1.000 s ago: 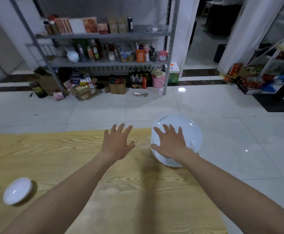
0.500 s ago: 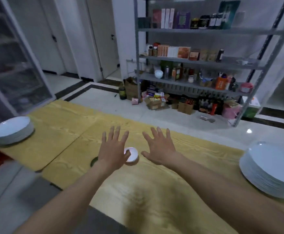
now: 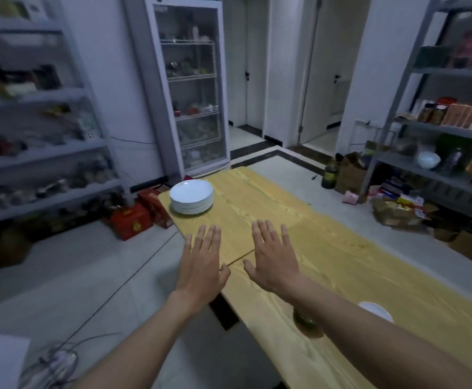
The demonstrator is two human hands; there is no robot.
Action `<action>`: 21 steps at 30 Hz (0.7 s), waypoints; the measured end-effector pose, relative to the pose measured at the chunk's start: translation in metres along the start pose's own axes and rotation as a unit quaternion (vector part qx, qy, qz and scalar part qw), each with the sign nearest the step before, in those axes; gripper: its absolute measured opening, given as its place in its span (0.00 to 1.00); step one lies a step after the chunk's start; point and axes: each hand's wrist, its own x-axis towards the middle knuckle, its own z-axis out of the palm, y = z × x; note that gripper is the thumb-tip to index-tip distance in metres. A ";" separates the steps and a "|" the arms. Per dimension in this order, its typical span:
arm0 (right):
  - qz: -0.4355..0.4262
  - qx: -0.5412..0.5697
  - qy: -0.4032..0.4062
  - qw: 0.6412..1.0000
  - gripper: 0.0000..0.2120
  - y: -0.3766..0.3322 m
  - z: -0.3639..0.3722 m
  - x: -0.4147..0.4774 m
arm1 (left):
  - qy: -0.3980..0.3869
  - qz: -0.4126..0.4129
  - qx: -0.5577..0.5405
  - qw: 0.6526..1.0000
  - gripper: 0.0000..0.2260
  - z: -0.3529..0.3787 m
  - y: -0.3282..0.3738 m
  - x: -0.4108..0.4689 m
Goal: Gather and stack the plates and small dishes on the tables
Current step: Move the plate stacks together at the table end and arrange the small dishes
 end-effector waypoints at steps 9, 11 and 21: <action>-0.036 0.088 -0.008 0.995 0.38 -0.064 0.058 0.191 | -0.033 -0.061 -0.007 0.998 0.34 0.052 -0.147 0.108; -0.024 0.107 -0.015 0.994 0.38 -0.068 0.067 0.230 | -0.036 -0.079 -0.038 0.995 0.33 0.064 -0.172 0.136; 0.089 0.221 -0.076 0.968 0.35 -0.087 0.143 0.379 | -0.067 -0.062 -0.135 0.987 0.29 0.161 -0.303 0.254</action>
